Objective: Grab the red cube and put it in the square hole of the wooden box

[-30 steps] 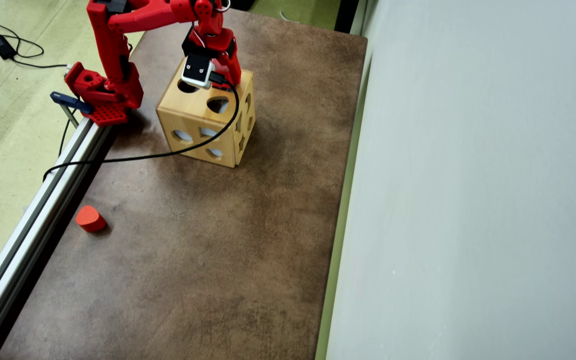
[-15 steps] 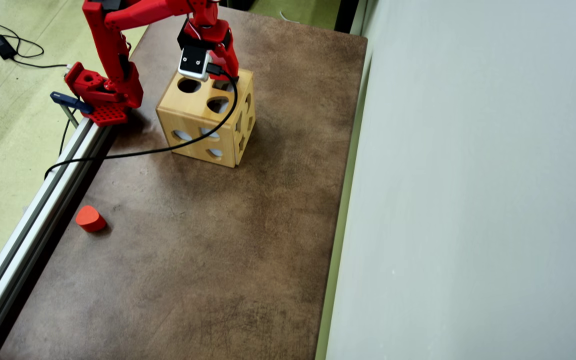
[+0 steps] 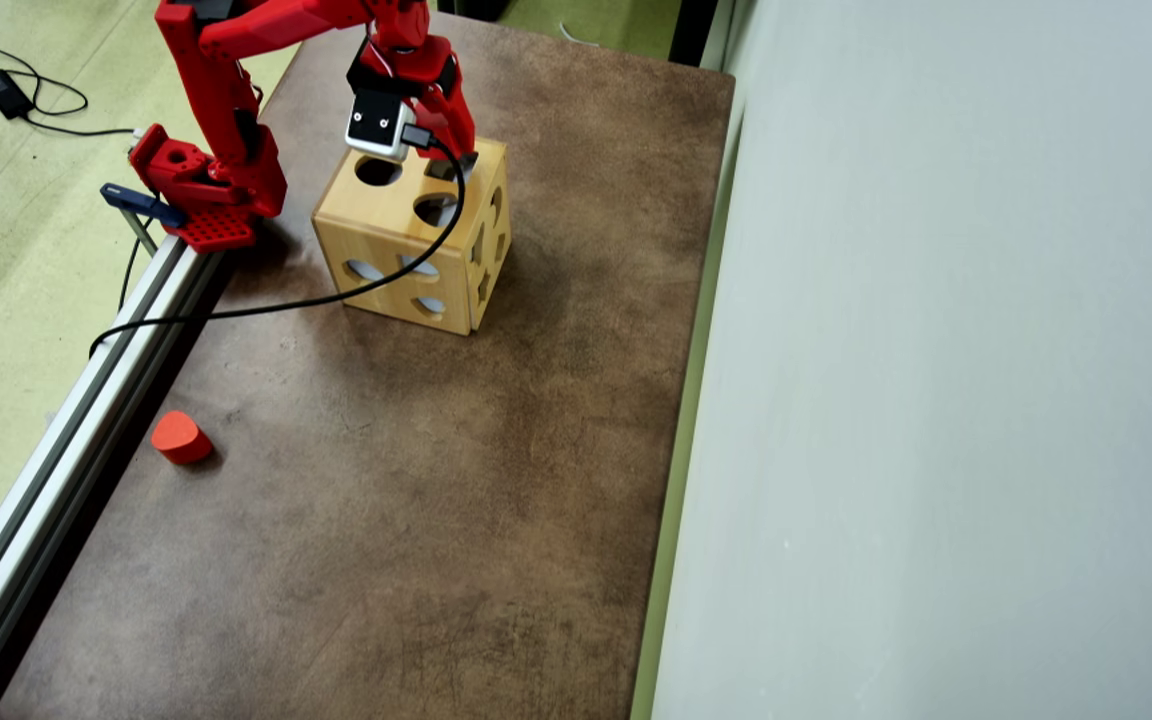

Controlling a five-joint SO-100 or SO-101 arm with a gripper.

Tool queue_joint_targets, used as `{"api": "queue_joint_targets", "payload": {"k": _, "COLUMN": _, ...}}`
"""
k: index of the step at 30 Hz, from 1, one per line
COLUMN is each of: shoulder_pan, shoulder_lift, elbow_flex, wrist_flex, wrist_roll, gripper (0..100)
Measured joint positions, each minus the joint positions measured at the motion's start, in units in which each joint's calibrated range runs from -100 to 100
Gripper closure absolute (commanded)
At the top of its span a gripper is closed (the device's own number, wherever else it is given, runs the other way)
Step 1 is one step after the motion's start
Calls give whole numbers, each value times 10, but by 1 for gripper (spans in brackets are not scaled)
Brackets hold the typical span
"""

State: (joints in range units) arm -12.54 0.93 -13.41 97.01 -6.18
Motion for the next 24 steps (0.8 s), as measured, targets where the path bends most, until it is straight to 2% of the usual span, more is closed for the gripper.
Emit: {"api": "queue_joint_targets", "payload": {"k": 24, "shoulder_pan": 1, "shoulder_lift": 19, "elbow_flex": 0, "wrist_flex": 0, "wrist_roll": 0, "gripper": 78}}
